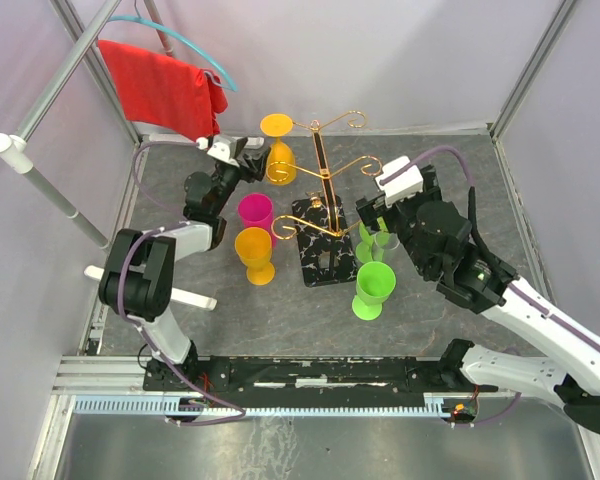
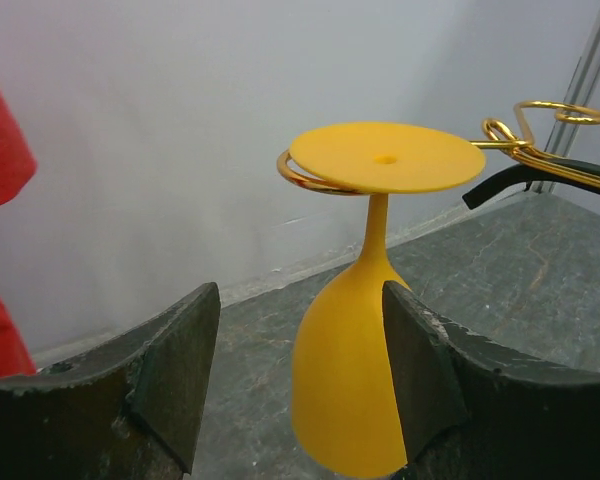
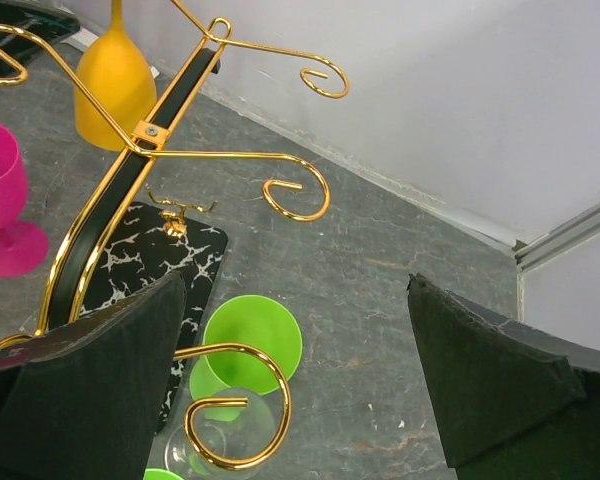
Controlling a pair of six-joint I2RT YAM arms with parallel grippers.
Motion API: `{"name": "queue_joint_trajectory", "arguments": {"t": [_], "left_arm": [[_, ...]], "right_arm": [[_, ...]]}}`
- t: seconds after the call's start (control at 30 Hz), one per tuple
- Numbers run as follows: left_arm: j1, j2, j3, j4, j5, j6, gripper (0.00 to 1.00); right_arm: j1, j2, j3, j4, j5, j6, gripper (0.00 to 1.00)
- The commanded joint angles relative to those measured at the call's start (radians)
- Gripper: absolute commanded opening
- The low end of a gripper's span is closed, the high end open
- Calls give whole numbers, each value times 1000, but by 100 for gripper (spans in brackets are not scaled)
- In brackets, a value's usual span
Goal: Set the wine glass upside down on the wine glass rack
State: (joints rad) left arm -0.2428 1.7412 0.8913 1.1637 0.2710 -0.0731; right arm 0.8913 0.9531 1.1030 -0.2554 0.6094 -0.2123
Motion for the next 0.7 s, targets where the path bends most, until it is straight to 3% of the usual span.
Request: {"name": "queue_joint_trajectory", "arguments": {"t": [0.0, 0.4, 0.67], "left_arm": [[12, -117, -55, 97, 10, -9, 73], [13, -492, -159, -356, -257, 104, 76], [13, -669, -122, -667, -278, 69, 77]], "right_arm": [[-20, 13, 18, 18, -5, 33, 100], [-266, 108, 149, -104, -148, 202, 99], [-352, 91, 167, -175, -235, 275, 99]]}}
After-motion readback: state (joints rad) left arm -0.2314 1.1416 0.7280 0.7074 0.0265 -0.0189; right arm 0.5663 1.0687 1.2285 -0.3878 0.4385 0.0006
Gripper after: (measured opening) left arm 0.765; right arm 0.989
